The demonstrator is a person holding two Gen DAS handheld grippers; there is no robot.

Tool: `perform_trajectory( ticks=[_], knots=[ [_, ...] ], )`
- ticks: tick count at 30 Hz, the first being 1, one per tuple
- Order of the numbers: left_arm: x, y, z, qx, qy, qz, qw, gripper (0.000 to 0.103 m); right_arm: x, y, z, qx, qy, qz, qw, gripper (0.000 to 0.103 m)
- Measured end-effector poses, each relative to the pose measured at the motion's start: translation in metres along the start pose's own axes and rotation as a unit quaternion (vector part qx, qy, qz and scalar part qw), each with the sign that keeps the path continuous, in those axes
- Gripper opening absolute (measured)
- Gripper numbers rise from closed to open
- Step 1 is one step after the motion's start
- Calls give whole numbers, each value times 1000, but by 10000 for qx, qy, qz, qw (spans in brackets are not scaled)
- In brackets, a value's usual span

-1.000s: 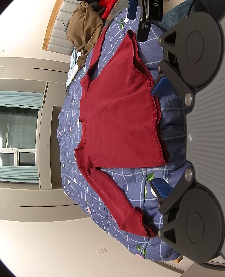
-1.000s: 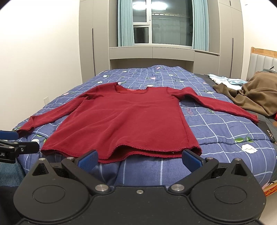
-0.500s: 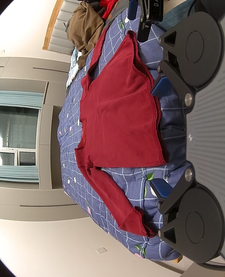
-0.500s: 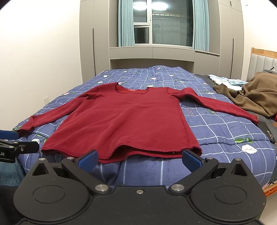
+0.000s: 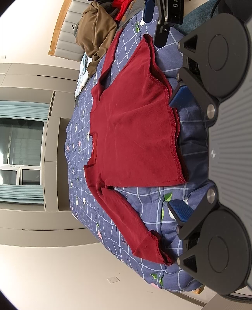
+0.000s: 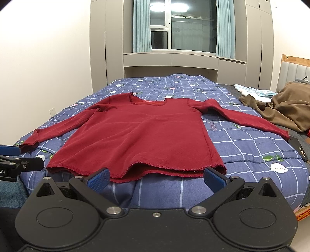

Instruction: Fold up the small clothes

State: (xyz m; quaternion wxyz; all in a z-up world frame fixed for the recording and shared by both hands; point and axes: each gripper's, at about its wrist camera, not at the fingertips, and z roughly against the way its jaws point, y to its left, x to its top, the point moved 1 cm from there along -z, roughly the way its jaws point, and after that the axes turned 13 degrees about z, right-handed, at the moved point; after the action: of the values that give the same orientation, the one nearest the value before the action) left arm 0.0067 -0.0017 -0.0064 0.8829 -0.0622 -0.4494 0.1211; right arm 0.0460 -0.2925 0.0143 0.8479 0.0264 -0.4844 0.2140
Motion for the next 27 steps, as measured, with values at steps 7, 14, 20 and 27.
perform_trajectory(
  ticks=[7, 14, 20, 27],
  knots=[
    [0, -1, 1, 8, 4, 7, 10000, 103, 0, 1, -1, 5, 4, -10, 10000, 103],
    [4, 3, 7, 49, 54, -5, 10000, 103, -3, -5, -1, 35, -9, -76, 10000, 103],
    [9, 0, -9, 140, 224, -79, 9996, 103, -4, -14, -7, 98, -71, -220, 9997, 103],
    [44, -5, -45, 277, 322, 113, 9990, 103, 5, -52, -36, -205, -151, -207, 9995, 103]
  ],
)
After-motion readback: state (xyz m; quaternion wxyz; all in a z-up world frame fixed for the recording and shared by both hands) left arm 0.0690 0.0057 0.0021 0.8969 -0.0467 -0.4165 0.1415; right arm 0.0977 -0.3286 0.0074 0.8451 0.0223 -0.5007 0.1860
